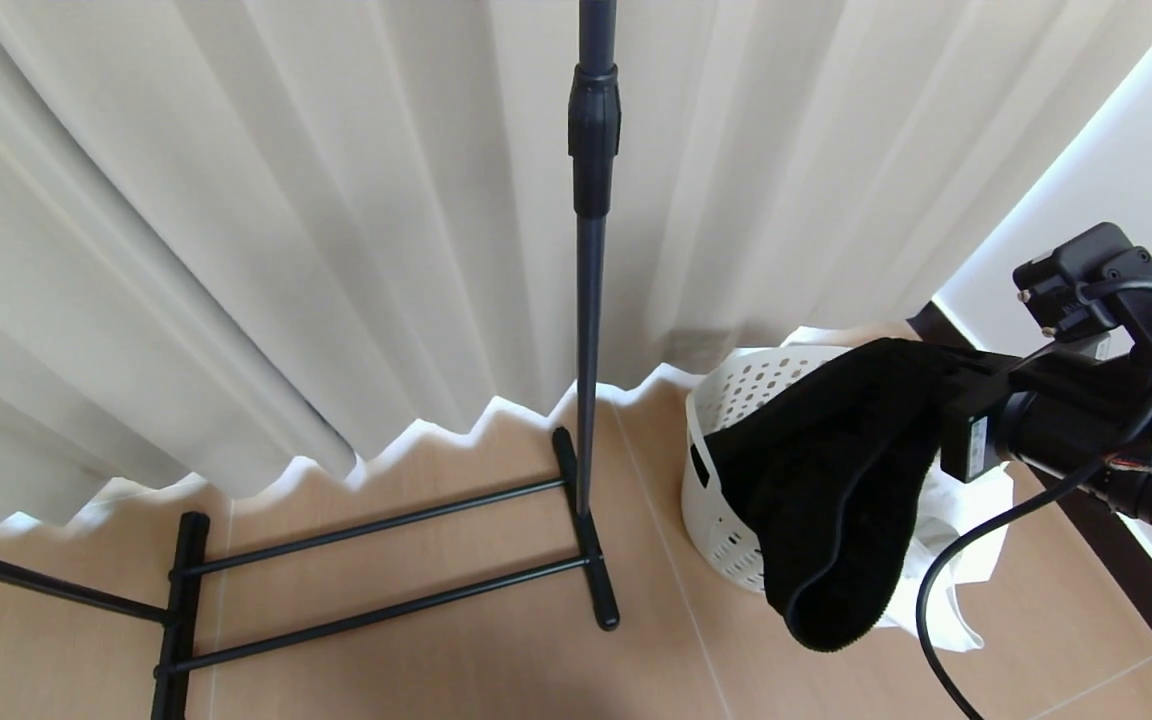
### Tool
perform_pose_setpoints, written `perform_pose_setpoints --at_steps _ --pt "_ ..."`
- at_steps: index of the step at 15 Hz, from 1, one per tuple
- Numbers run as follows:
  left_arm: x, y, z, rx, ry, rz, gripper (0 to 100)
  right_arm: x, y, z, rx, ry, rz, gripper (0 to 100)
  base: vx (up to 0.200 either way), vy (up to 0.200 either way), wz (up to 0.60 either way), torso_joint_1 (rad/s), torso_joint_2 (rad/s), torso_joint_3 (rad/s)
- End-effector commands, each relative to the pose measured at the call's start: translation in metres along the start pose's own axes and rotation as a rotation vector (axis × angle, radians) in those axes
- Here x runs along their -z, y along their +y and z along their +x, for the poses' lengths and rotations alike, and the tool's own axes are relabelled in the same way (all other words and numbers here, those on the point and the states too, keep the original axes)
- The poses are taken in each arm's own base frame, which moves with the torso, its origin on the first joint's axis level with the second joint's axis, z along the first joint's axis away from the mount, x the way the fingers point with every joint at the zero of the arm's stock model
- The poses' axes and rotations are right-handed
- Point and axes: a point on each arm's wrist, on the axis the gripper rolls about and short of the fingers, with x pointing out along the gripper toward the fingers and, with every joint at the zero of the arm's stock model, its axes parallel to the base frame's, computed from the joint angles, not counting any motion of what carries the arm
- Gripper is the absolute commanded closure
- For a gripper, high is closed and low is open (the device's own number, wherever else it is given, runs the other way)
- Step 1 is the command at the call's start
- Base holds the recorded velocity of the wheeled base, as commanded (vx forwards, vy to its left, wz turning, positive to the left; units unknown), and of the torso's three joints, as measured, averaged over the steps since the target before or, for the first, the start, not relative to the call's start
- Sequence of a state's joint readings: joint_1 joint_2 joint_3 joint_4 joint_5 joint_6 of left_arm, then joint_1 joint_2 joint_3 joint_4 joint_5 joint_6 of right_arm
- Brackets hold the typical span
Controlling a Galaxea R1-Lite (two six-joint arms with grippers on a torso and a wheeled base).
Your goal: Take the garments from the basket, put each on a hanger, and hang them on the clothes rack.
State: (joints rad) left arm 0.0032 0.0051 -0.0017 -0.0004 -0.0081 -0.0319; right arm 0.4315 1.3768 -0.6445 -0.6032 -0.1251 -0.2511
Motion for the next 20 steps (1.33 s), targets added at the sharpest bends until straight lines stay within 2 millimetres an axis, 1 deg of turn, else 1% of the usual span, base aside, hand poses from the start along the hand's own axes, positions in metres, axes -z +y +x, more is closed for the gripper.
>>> perform_pose_setpoints --at_steps 1,5,13,16,20 --pt "-0.0001 0.0 0.0 0.0 -0.001 0.0 0 0.0027 0.0005 -0.0002 0.0 0.006 -0.001 100 0.0 0.0 0.0 0.002 0.01 0.193" --pt "0.0001 0.0 0.0 0.001 0.0 0.0 0 0.0049 0.0013 0.0008 0.0 0.004 -0.001 100 0.0 0.0 0.0 -0.001 0.0 0.204" --pt "-0.0005 0.0 -0.0001 0.0 -0.003 0.0 0 0.0018 0.0007 0.0017 -0.002 -0.007 0.0 100 0.0 0.0 0.0 -0.001 0.0 0.204" --pt "-0.0001 0.0 0.0 0.0 -0.001 0.0 0 0.0018 0.0007 0.0017 -0.002 -0.007 0.0 100 0.0 0.0 0.0 -0.002 -0.27 -0.069" --pt "-0.0005 0.0 -0.0001 0.0 -0.003 0.0 0 0.0015 -0.0006 0.0011 0.005 -0.008 0.0 100 0.0 0.0 0.0 0.022 -0.41 -0.184"
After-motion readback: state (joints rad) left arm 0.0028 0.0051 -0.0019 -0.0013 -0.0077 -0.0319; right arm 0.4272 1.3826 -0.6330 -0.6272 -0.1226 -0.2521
